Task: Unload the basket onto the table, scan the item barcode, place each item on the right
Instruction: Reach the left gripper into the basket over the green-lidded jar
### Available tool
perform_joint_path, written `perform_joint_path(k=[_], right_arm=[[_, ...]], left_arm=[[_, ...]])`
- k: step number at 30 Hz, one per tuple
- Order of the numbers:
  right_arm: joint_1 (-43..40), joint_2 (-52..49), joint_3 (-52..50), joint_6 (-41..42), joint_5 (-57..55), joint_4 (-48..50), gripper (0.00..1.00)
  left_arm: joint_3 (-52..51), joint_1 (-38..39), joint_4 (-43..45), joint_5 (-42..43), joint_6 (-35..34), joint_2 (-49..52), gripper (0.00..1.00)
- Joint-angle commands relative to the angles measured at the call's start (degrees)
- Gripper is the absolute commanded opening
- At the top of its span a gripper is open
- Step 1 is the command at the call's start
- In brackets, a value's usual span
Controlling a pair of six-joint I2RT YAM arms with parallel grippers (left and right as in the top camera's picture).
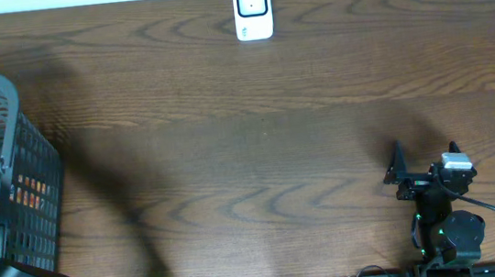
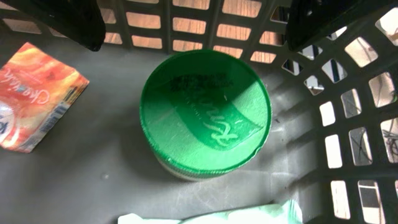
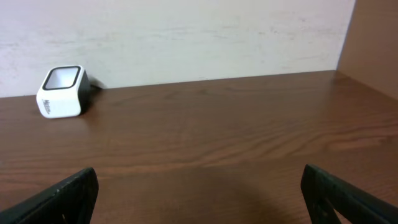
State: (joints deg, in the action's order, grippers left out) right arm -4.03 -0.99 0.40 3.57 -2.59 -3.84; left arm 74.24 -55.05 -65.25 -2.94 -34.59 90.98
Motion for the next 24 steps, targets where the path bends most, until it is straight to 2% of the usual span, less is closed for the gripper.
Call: perform_joint_path(k=[1, 7, 16, 24], right_arm=[[0.4, 0.2, -0.1, -0.7, -0.3, -0.2, 0.99], [0.4, 0.2, -0.1, -0.7, -0.3, -0.2, 0.99], [0.4, 0.2, -0.1, -0.7, -0.3, -0.2, 0.99], [0.4, 0.2, -0.1, -0.7, -0.3, -0.2, 0.99]], left_arm=[[-0.3, -0.3, 0.5, -0.5, 0.2, -0.3, 0.94], [-0.3, -1.2, 1.1, -0.7, -0.3, -0.3, 0.94], [-2.9, -6.8, 2.0, -0.5, -2.8, -0.3, 0.94], [-6.0, -6.9, 5.6, 0.0, -2.8, -0.3, 0.95]])
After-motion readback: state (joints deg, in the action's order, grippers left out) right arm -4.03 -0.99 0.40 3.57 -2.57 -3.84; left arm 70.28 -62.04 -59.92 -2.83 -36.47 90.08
